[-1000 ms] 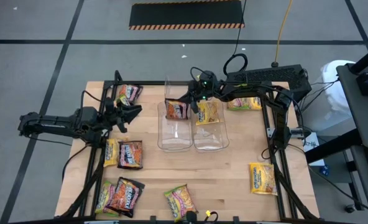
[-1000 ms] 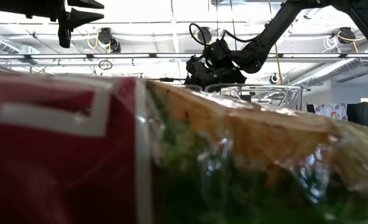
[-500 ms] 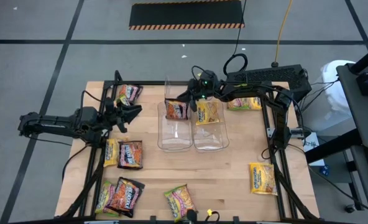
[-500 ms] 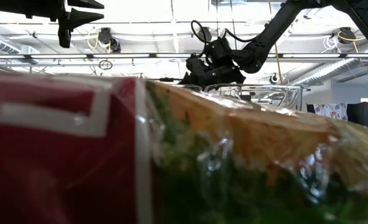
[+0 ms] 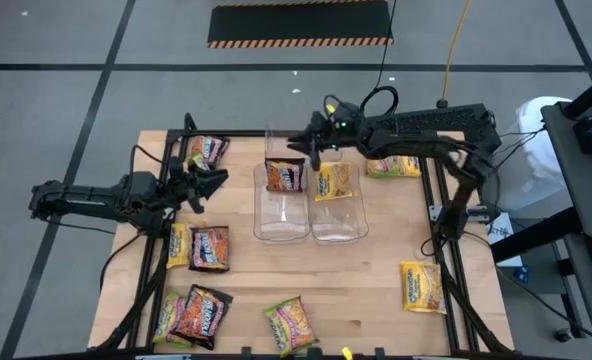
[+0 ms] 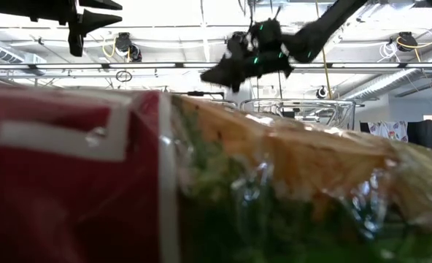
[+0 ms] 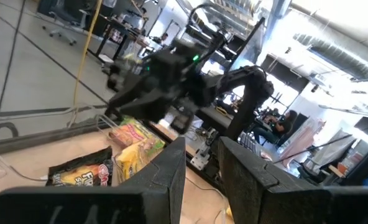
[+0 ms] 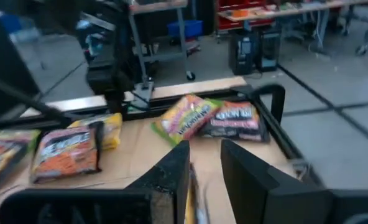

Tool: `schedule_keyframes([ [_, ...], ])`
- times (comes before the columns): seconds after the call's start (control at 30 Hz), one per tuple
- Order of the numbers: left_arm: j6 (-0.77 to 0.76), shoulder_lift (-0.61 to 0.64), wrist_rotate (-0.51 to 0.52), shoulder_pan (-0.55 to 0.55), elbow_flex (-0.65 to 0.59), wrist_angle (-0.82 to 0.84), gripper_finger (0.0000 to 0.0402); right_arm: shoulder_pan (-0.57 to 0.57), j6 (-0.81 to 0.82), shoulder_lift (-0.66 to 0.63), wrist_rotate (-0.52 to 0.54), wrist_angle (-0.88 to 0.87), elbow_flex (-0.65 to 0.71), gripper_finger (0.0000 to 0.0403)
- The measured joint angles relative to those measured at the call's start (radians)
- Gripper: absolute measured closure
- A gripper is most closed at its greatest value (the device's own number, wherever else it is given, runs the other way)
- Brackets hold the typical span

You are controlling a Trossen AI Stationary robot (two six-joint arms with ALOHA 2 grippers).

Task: Sort Maruchan noodles
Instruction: Put the green noodle pack into the top transparent bin

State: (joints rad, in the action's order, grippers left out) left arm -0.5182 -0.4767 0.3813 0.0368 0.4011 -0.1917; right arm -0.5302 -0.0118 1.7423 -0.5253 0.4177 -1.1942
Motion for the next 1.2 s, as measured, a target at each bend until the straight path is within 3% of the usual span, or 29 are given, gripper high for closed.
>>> schedule_keyframes([
  [0.2,0.015,0.000,-0.074,0.000,0.000,0.001,0.0300,0.069,-0.110,-0.246,0.006,-0.356,-0.002,0.0314],
  [0.4,0.017,0.000,-0.145,0.000,0.000,0.001,0.0300,0.216,-0.045,-0.407,0.054,-0.604,-0.002,0.0314],
  [0.53,0.016,0.000,-0.215,0.000,0.000,0.002,0.0300,0.342,0.084,-0.439,0.053,-0.647,-0.002,0.0314],
  [0.7,0.013,0.000,-0.324,0.000,0.000,0.006,0.0300,0.522,0.272,-0.420,0.058,-0.663,-0.002,0.0314],
  [0.87,0.001,0.000,-0.424,0.005,0.000,0.009,0.0300,0.704,0.392,-0.306,0.105,-0.614,-0.002,0.0314],
  [1.03,0.000,0.000,-0.490,0.030,0.000,0.009,0.0300,0.811,0.506,-0.172,0.112,-0.466,-0.001,0.0314],
  [1.2,-0.009,0.000,-0.497,0.070,0.000,0.011,0.0300,0.855,0.515,-0.055,0.162,-0.422,-0.001,0.0314],
])
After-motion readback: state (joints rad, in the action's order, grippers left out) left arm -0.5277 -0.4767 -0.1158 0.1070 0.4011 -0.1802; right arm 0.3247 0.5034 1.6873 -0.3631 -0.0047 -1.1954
